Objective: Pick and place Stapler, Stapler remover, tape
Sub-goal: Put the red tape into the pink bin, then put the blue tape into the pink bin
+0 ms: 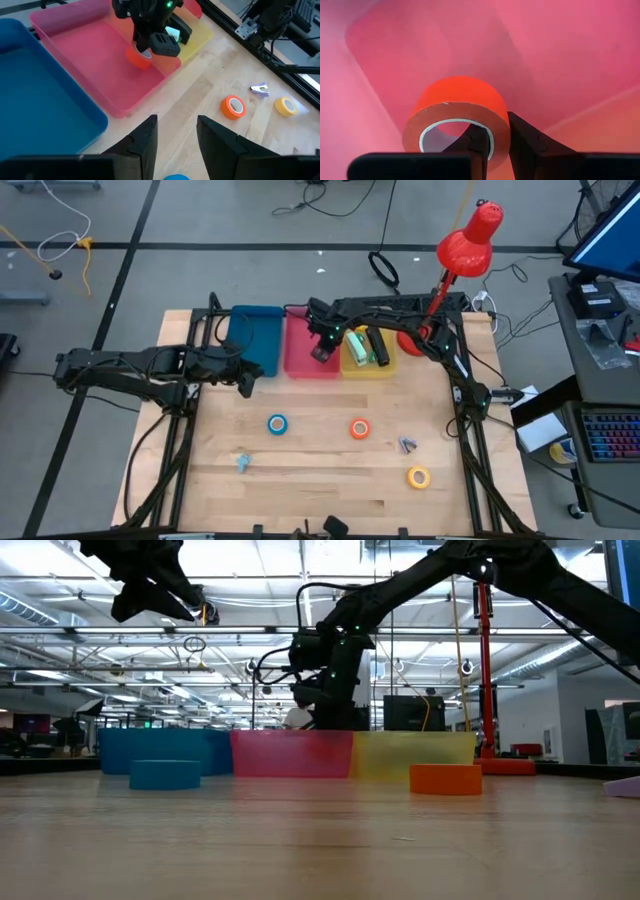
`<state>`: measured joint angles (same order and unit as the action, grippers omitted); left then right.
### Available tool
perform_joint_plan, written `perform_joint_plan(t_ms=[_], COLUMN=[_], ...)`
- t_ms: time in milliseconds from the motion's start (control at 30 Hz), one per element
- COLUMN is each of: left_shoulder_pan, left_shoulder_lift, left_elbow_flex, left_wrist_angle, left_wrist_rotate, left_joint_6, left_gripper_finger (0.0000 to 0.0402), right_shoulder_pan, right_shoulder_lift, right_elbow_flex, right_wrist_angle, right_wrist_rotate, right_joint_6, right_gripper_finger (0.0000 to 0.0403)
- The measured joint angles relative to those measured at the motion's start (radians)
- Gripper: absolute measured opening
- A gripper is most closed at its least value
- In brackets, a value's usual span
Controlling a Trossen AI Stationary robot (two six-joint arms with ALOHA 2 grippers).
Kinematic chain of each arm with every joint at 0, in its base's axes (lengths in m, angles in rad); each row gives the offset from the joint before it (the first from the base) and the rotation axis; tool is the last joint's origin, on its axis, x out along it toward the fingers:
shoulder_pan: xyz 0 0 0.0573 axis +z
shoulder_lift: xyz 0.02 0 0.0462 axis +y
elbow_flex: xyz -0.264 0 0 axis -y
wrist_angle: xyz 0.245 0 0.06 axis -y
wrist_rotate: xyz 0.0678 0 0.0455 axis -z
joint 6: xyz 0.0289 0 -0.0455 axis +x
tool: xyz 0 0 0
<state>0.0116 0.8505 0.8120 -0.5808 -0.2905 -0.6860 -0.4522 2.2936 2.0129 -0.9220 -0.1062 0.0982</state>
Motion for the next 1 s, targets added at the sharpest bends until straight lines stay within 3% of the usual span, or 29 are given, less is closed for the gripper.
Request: perform_joint_plan(t_ms=[200, 633, 1000], left_shoulder_pan=[0.0, 0.0, -0.047], left_shoulder_lift=[0.0, 0.0, 0.013], left_elbow_flex=[0.0, 0.0, 0.0], left_wrist_angle=[0.0, 0.001, 0.005], left_wrist_rotate=[0.0, 0.0, 0.055], left_joint_6=[-0.001, -0.002, 0.044], left_gripper_finger=[0.0136, 0.0136, 0.0136], right_shoulder_pan=[0.008, 0.009, 0.091], right_shoulder_lift=[-0.001, -0.01, -0.221], right_elbow_flex=[-0.015, -0.015, -0.015], right_wrist_angle=[0.028, 0.026, -0.104], right_wrist_rotate=[0.001, 0.001, -0.054], right_joint_6=[-0.034, -0.059, -0.093], right_gripper_finger=[0.0056, 0.013, 0.0117])
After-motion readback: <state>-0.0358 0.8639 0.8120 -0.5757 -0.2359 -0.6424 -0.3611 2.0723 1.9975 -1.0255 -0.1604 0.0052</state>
